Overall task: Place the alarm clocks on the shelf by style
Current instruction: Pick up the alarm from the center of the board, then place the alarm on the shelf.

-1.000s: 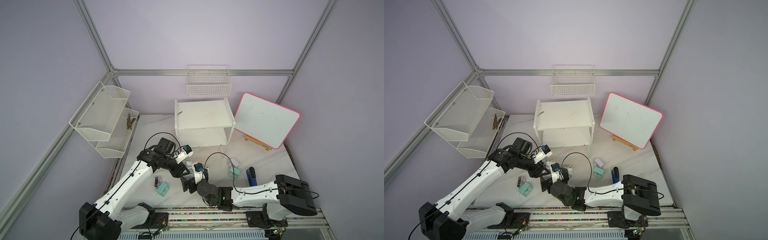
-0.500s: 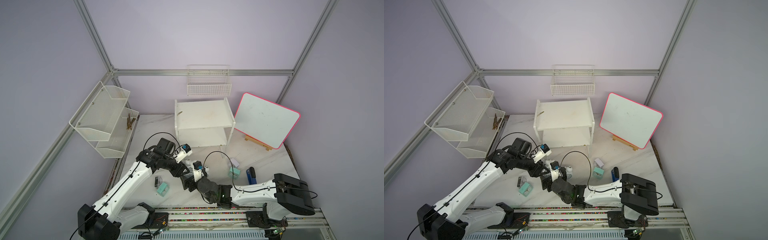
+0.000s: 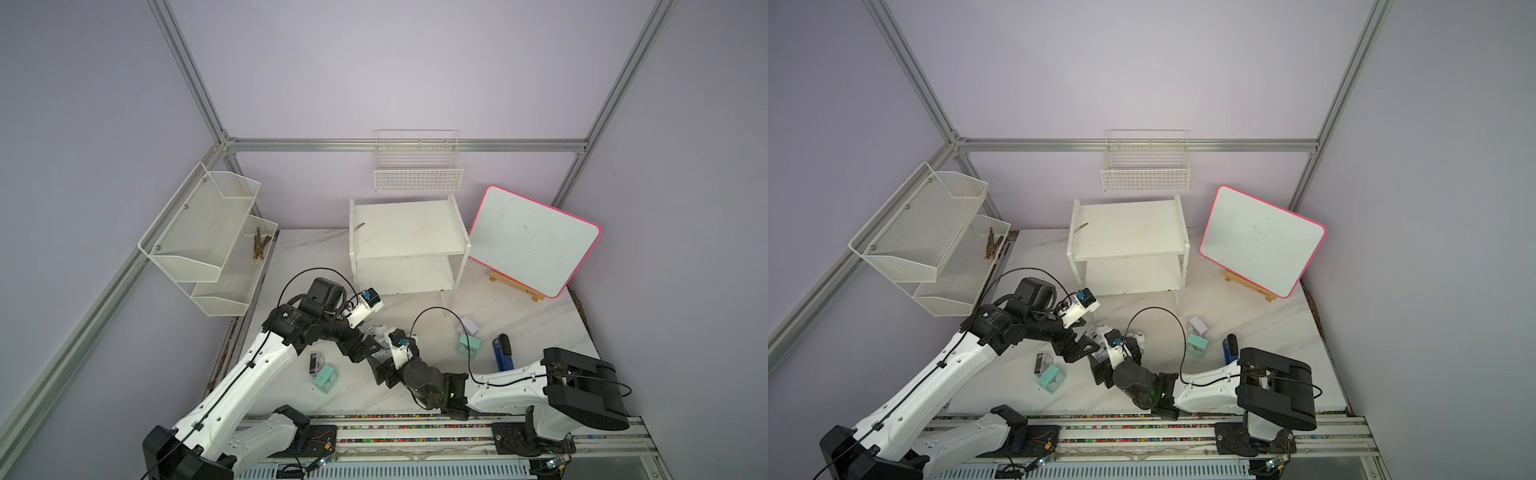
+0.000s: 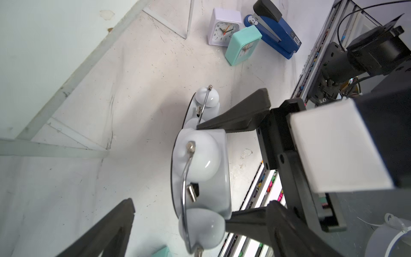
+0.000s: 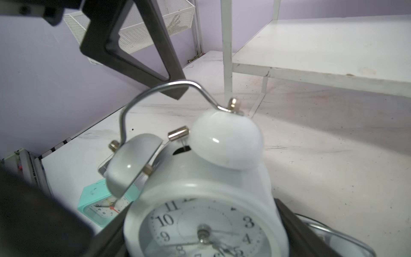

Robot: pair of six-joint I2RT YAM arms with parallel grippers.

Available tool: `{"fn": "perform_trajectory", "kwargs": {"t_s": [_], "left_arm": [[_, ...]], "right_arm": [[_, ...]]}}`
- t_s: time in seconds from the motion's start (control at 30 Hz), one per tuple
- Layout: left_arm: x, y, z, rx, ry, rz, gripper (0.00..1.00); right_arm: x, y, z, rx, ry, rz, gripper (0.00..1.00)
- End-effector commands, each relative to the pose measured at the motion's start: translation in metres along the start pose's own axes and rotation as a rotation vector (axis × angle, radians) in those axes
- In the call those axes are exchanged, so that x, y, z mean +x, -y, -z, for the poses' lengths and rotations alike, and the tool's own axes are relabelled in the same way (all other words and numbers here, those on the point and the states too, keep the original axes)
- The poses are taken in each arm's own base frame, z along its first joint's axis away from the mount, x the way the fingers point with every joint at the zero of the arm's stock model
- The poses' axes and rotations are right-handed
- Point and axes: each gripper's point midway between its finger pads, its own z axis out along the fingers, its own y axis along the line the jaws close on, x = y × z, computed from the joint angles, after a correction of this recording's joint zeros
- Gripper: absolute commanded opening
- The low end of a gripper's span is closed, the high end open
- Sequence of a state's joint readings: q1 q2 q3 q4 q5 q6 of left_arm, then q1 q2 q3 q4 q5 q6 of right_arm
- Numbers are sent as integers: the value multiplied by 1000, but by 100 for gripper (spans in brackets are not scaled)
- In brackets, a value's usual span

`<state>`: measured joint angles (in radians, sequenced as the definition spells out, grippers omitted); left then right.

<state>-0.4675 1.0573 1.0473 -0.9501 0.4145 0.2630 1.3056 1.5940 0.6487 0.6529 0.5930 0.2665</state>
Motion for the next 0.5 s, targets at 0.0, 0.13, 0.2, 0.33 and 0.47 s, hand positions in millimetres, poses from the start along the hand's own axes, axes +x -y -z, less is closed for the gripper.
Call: {"fn": "perform_trajectory", "kwargs": {"t_s": [0.0, 0.13, 0.2, 0.33, 0.47], "left_arm": [[-20, -11, 20, -87, 113, -64, 100], [-29, -31, 39, -200, 182, -66, 100], [-30, -39, 42, -241, 194, -61, 100], [-28, -55, 45, -262, 221, -10, 100], [-22, -81, 55, -271, 267, 103, 100]], "right_arm": [[-52, 8, 8, 18, 178, -48, 62], [-74, 17, 9, 44, 278, -56, 61], [-87, 20, 8, 64, 336, -72, 61], [-106, 28, -2, 156, 398, -113, 59], [-115, 37, -22, 220, 391, -162, 57]]}}
